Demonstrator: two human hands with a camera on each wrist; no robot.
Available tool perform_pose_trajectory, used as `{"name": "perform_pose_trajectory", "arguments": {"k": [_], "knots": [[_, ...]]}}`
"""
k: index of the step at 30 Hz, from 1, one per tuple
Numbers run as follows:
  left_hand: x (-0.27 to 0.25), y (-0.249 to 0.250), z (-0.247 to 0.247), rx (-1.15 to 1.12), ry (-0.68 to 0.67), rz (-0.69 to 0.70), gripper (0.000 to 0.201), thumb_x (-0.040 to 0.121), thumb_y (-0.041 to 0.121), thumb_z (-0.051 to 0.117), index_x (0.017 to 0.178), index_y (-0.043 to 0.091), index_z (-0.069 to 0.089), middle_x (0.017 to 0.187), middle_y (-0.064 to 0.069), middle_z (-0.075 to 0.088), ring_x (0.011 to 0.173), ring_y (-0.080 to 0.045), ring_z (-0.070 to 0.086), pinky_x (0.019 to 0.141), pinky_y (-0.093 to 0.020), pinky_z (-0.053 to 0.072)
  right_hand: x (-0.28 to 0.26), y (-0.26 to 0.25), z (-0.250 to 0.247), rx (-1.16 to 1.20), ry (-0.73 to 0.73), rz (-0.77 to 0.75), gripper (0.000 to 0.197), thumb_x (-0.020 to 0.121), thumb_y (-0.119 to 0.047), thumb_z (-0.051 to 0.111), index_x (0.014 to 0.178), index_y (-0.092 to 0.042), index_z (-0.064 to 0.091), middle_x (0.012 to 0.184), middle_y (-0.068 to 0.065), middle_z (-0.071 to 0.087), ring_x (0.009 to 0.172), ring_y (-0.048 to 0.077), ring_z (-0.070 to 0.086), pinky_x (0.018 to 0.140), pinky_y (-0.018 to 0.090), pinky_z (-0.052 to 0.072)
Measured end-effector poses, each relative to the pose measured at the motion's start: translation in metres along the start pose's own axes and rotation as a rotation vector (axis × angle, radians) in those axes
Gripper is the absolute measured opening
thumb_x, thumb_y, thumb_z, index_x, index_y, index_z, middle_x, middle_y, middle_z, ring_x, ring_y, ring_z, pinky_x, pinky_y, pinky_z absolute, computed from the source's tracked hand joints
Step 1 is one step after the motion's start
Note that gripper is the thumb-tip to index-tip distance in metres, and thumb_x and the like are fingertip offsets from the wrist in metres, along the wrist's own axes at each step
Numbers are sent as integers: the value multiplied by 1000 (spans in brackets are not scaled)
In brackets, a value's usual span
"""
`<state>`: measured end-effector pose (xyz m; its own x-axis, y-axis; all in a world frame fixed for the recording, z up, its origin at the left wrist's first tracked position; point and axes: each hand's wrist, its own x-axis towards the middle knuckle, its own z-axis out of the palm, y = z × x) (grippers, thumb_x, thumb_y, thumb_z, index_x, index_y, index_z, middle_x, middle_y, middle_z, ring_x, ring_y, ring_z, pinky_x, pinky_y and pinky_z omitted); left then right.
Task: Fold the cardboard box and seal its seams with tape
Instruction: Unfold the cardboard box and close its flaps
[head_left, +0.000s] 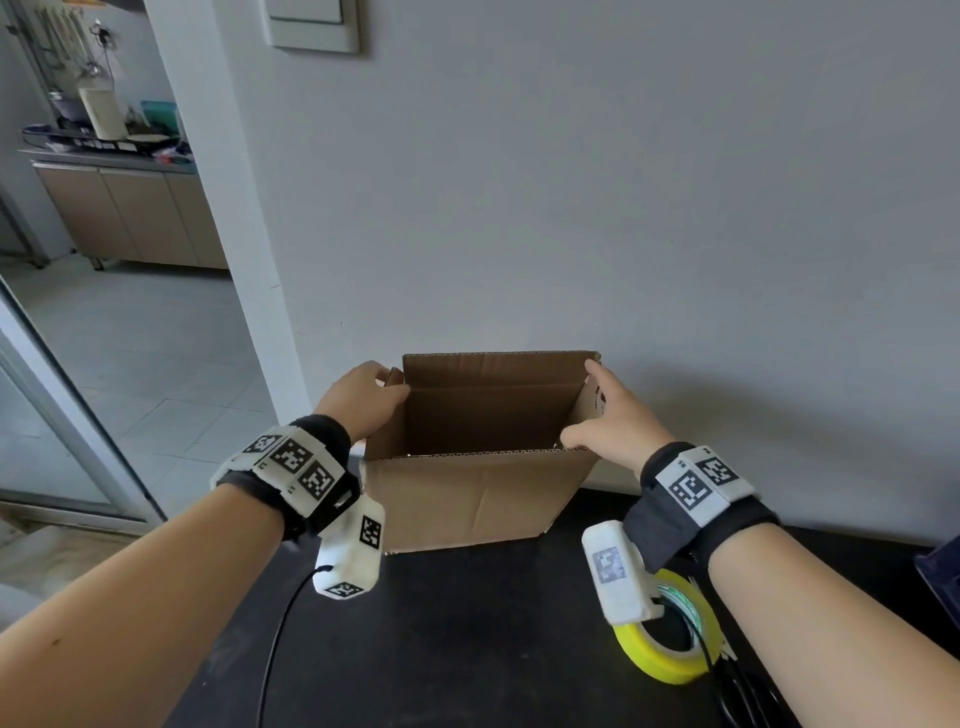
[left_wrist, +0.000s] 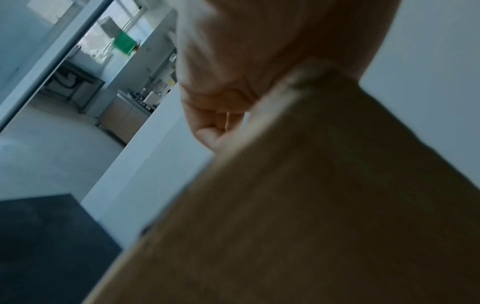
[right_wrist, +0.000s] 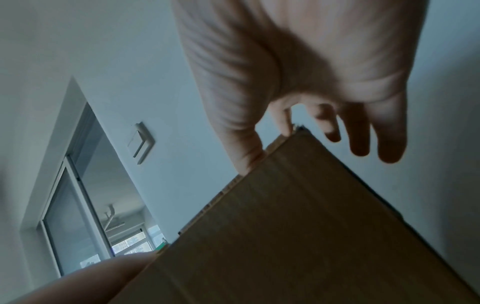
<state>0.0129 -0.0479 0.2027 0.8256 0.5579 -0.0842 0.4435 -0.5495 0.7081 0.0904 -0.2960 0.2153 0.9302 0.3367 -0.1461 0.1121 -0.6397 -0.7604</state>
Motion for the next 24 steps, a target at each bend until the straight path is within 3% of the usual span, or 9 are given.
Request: {"name": "perform_pose_trajectory", "arguments": {"k": [2,5,9,12,16,18,20,22,24], "knots": [[-1,-1,8,-98,57,-15,32,90,30,54,119,15,53,111,-1,55,106,-26,56,87,-35,47,-1,3,5,80,61,32,103,75,-5,68,152,-29,3,156,3,23,136,23,34,91,24,34],[-1,0,14,-178,108,-4,38,92,29,52,128,16,49,127,-9,54,111,-26,55,93,-37,47,-1,7,10,143,98,89,107,76,-6,67,151,-30,-5,156,3,22,136,25,35,95,26,33],[3,4,12,-315,165,-26,39,96,20,46,134,12,44,133,-10,52,117,-26,51,88,-29,39,0,8,11,112,-63,138,106,68,-3,65,150,-34,4,131,6,51,103,27,59,83,38,54],[5,8,11,-477,180,-96,37,98,16,41,135,9,44,126,-6,53,120,-27,48,94,-30,38,0,6,6,104,-191,126,96,64,8,60,143,-35,25,100,15,60,82,27,60,67,35,52],[11,7,12,-586,152,-149,34,97,13,39,129,9,51,125,-15,57,113,-31,54,102,-45,43,1,0,-7,173,-267,176,81,78,7,60,144,-29,30,124,13,58,98,28,62,74,39,56],[13,6,12,-614,103,-169,32,97,10,38,124,7,55,112,-17,61,96,-28,55,93,-39,46,3,0,-12,131,-181,187,76,87,0,56,149,-26,21,141,7,45,100,22,57,69,35,55],[12,9,9,-648,29,-190,31,98,8,36,120,8,58,94,-13,61,79,-25,54,74,-28,51,6,1,-14,33,-95,182,68,91,-3,49,150,-23,20,151,6,31,115,27,52,79,39,57],[11,10,7,-615,-31,-182,32,99,8,37,123,11,57,112,-16,62,95,-28,57,88,-29,51,10,5,-16,-23,-61,181,58,93,-1,41,148,-16,28,151,8,32,123,31,48,83,42,56],[10,8,6,-555,-53,-144,35,97,4,39,126,14,55,129,-17,55,106,-26,53,96,-40,45,14,6,-18,8,-66,213,42,93,-2,40,135,-8,46,130,13,50,108,30,56,75,41,58]]}}
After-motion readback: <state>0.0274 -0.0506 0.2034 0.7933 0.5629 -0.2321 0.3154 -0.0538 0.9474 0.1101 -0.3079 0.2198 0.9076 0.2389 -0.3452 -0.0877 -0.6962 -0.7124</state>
